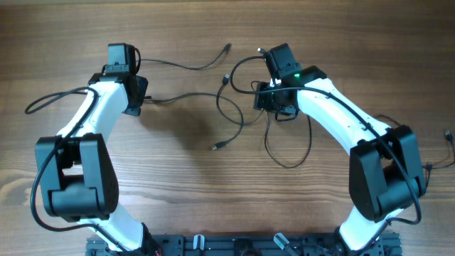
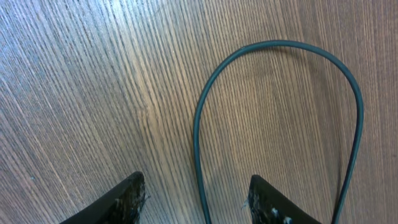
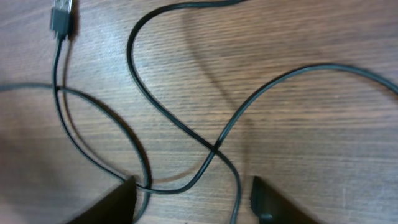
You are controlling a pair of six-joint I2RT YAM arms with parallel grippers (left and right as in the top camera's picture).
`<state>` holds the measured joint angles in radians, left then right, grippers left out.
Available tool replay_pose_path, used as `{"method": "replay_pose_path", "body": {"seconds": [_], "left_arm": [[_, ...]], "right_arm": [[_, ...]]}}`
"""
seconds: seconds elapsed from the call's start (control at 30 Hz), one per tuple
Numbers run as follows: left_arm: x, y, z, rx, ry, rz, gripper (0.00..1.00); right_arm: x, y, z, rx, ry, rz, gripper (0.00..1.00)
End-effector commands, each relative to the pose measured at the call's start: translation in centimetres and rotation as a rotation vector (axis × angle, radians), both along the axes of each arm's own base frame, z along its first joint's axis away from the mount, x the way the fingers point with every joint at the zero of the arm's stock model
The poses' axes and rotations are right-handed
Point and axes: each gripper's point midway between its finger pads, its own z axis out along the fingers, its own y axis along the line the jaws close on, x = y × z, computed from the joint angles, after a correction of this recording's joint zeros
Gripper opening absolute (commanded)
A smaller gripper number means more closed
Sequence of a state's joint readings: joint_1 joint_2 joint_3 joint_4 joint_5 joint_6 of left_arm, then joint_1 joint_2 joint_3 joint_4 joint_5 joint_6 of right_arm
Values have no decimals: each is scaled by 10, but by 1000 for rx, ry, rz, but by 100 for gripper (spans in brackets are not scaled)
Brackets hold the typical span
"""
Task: Untangle cables
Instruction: 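Lower the right gripper back toward the center cables, then grasp a black cable with the right gripper and pull it far right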
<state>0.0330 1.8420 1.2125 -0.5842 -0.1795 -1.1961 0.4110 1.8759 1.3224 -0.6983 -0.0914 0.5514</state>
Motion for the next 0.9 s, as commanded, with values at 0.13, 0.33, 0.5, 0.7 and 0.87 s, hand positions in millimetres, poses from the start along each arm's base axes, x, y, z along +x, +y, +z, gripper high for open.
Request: {"method": "replay_pose_path", "body": {"seconds": [0.13,0.33,0.5,0.7,0.87], "left_arm": [[1,-1,0,-12,-4,11,56],[1,-1,0,-12,-4,10,56],[1,-1,0,-12,-5,11,56],[1,-1,0,-12,-4,11,56],[1,-1,0,-12,-4,11,56]], "right_arm": [[-3,-11,-35,-85,52,-9,50],[-3,-9,-59,-81,92,-8,55],[-1,-11,-58,-79,87,-16,43],[-1,-12,-59,-79,89,-17,10],[0,-7,-50,-51,90,21,4]]}}
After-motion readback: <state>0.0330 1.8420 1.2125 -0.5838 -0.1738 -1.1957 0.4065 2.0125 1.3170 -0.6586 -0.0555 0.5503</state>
